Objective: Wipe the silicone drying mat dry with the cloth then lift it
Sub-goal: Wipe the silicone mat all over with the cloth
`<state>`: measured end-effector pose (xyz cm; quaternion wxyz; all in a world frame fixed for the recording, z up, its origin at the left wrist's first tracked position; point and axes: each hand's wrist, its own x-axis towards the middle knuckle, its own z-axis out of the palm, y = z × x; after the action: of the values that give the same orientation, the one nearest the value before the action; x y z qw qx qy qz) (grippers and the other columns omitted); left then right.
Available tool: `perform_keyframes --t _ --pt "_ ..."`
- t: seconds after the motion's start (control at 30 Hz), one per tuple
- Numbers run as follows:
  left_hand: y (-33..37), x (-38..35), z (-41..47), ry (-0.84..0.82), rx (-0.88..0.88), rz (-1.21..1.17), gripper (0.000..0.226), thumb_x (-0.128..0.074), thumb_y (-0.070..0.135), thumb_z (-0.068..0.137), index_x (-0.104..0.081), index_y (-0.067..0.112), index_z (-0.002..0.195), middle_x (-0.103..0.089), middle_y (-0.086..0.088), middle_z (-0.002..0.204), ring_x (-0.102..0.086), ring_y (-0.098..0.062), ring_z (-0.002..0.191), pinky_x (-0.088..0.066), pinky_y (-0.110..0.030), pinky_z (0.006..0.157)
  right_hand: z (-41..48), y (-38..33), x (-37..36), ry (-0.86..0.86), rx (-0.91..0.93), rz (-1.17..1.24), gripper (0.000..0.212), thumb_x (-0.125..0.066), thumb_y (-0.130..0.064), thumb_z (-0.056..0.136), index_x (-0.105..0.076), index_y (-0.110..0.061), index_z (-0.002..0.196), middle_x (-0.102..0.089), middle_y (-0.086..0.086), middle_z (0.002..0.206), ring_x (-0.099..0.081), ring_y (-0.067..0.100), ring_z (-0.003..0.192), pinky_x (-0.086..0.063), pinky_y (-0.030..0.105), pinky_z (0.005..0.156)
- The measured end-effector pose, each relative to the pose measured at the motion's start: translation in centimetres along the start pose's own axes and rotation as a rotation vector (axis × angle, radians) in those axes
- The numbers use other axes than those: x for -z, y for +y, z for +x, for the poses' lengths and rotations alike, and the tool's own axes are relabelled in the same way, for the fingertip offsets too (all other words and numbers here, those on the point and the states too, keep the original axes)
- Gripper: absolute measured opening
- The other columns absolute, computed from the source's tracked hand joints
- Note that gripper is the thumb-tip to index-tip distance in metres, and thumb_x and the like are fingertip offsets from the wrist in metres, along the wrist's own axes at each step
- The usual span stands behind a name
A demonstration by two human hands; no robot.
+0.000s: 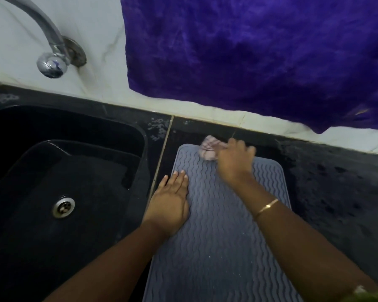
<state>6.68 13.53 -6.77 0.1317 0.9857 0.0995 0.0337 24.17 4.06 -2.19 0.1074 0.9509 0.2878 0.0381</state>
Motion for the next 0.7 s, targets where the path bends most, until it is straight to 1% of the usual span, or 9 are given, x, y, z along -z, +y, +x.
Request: perform_keyframes --t 0.1,0.17,0.27,0.33,0.4,0.47,0.53,0.6,0.7 --pt "0.0 0.0 -0.1 0.0 -0.001 -0.017 0.061 -0.024 0.028 0.095 -0.005 0.011 0.15 -0.004 -0.004 0.159 0.0 -0.014 0.146 0.012 -0.028 0.114 -1.0 3.4 -0.3 -0.103 -0.256 0.022 0.038 -0.055 -0.033 0.085 -0.054 -0.023 0.122 -0.055 0.011 0.117 -0.047 0.031 0.109 -0.033 0.048 0.09" --pt "0.0 -0.1 -0.1 -0.007 -0.006 -0.017 0.061 -0.023 0.029 0.094 -0.005 0.011 0.15 -0.004 -0.005 0.159 0.0 -0.014 0.146 0.012 -0.028 0.115 -0.9 2.6 0.1 -0.109 -0.301 0.114 0.037 -0.054 -0.034 0.085 -0.055 -0.02 0.119 -0.056 0.011 0.116 -0.047 0.031 0.109 -0.03 0.048 0.091" --pt "-0.1 -0.1 0.1 -0.002 -0.009 -0.008 0.062 -0.026 0.027 0.092 -0.01 0.01 0.15 -0.009 -0.006 0.158 -0.003 -0.016 0.146 0.011 -0.028 0.115 -0.5 -3.0 1.4 -0.002 -0.16 0.23 0.029 -0.056 -0.025 0.083 -0.061 -0.023 0.111 -0.06 0.005 0.113 -0.048 0.027 0.108 -0.029 0.045 0.092" --pt "0.0 0.1 0.2 0.018 -0.018 -0.028 0.058 -0.032 0.023 0.091 -0.026 0.009 0.147 -0.028 -0.008 0.154 -0.016 -0.018 0.144 0.007 -0.029 0.116 -0.7 -7.6 1.9 0.05 0.063 0.276 0.033 -0.059 -0.024 0.08 -0.061 -0.022 0.113 -0.056 0.006 0.12 -0.044 0.028 0.113 -0.031 0.045 0.093" --pt "0.2 0.2 0.0 0.034 -0.007 -0.06 0.053 -0.035 0.022 0.09 -0.039 0.01 0.141 -0.042 -0.008 0.146 -0.026 -0.017 0.14 0.004 -0.029 0.117 -0.8 -9.7 2.0 0.082 0.18 0.289 0.041 -0.059 -0.02 0.082 -0.055 -0.012 0.122 -0.043 0.012 0.134 -0.038 0.032 0.119 -0.032 0.045 0.096" --pt "0.2 0.2 0.0 0.025 -0.003 -0.032 0.058 -0.03 0.024 0.089 -0.029 0.01 0.146 -0.031 -0.007 0.152 -0.018 -0.017 0.143 0.005 -0.029 0.116 -0.7 -8.2 1.7 0.065 0.21 0.28 0.055 -0.063 -0.019 0.082 -0.044 -0.01 0.132 -0.033 0.016 0.143 -0.036 0.035 0.123 -0.035 0.045 0.098" --pt "0.0 -0.1 0.0 0.012 0.002 0.002 0.063 -0.025 0.027 0.089 -0.016 0.01 0.149 -0.016 -0.006 0.157 -0.008 -0.016 0.145 0.008 -0.031 0.115 -1.2 -5.4 0.7 0.056 0.222 0.223 0.054 -0.058 -0.017 0.085 -0.039 -0.013 0.136 -0.039 0.016 0.138 -0.039 0.036 0.121 -0.039 0.045 0.093" --pt "-0.1 -0.2 0.0 0.014 0.02 0.001 0.062 -0.026 0.028 0.091 -0.012 0.011 0.149 -0.01 -0.003 0.158 -0.003 -0.014 0.146 0.011 -0.031 0.114 -1.5 -2.7 -0.1 0.058 0.117 0.191 0.051 -0.054 -0.013 0.085 -0.04 -0.014 0.134 -0.044 0.015 0.132 -0.042 0.036 0.117 -0.041 0.046 0.089" --pt "-0.1 -0.2 -0.1 -0.003 0.019 -0.016 0.061 -0.027 0.028 0.093 -0.01 0.012 0.15 -0.007 -0.002 0.159 -0.001 -0.013 0.146 0.01 -0.032 0.116 -1.2 -1.4 -0.1 -0.024 -0.105 0.171 0.054 -0.06 -0.014 0.083 -0.04 -0.013 0.133 -0.044 0.015 0.131 -0.042 0.035 0.118 -0.041 0.049 0.09"
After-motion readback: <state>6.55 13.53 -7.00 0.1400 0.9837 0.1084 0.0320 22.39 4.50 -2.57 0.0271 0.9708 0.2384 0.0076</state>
